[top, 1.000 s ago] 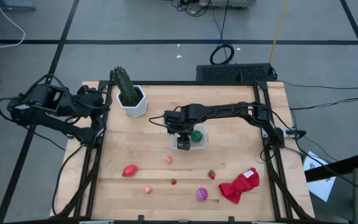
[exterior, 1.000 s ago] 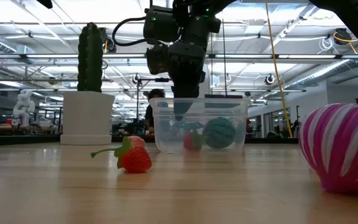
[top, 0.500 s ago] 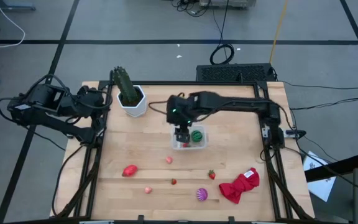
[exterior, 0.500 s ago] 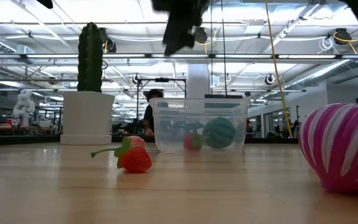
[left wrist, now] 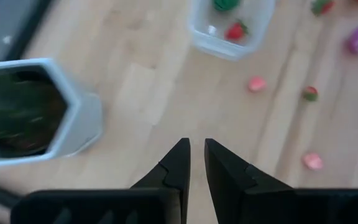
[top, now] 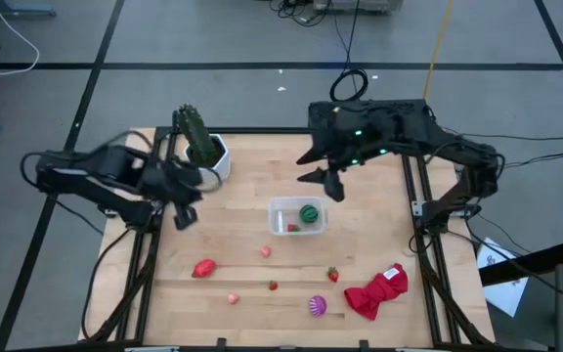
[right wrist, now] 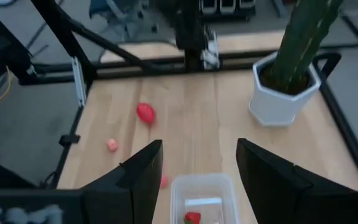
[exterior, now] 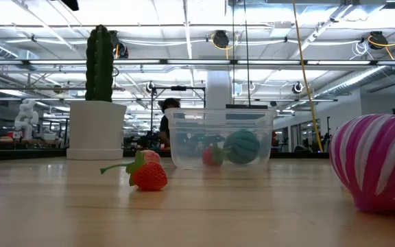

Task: Pick and placing Produce into tupperware
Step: Put the top peach into the transparent bin

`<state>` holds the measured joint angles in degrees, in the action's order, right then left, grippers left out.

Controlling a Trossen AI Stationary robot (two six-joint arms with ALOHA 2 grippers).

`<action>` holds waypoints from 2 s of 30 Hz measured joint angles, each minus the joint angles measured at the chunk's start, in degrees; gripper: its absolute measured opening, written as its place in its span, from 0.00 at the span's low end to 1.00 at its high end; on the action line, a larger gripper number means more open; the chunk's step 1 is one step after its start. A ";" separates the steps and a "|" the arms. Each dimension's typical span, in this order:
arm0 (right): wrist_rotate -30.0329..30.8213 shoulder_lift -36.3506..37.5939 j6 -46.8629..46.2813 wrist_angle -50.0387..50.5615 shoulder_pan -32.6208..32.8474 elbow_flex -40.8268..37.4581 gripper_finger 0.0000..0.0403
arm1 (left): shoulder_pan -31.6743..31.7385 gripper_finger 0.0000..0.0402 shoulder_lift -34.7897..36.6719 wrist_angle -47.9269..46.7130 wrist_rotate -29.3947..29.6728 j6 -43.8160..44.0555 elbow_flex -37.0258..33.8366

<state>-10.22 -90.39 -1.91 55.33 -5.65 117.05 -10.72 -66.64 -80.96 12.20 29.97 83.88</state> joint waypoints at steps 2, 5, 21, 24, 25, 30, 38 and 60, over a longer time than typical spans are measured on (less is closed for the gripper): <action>0.02 1.05 0.35 -0.39 0.02 0.00 0.49 | -2.32 0.13 -2.99 2.30 -1.54 0.88 0.01; 0.08 1.90 0.88 0.01 0.02 0.00 0.49 | -6.36 0.13 -7.01 7.81 -1.81 3.22 0.00; -0.20 2.01 1.11 15.64 0.24 -0.02 0.49 | -19.04 0.13 -23.40 23.12 1.03 29.03 0.00; -0.24 2.10 1.57 15.87 0.74 -0.04 0.49 | -19.08 0.13 -25.70 26.02 2.92 31.94 0.00; -0.28 2.32 2.15 15.89 0.95 -0.06 0.49 | -19.04 0.13 -26.41 26.94 2.93 32.24 0.00; -0.32 3.53 3.56 15.69 1.36 -0.06 0.49 | -18.14 0.13 -29.93 32.50 2.91 32.52 0.00; -0.32 7.48 3.32 15.66 1.27 -0.07 0.49 | -15.03 0.13 -36.08 34.47 2.87 33.76 0.00; -0.33 14.92 1.02 16.12 1.27 -0.07 0.49 | -8.96 0.13 -40.14 34.14 -5.18 42.30 -0.02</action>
<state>-10.55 -75.47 -0.89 71.45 -4.38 116.99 -19.68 -106.78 -46.82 7.03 72.27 83.85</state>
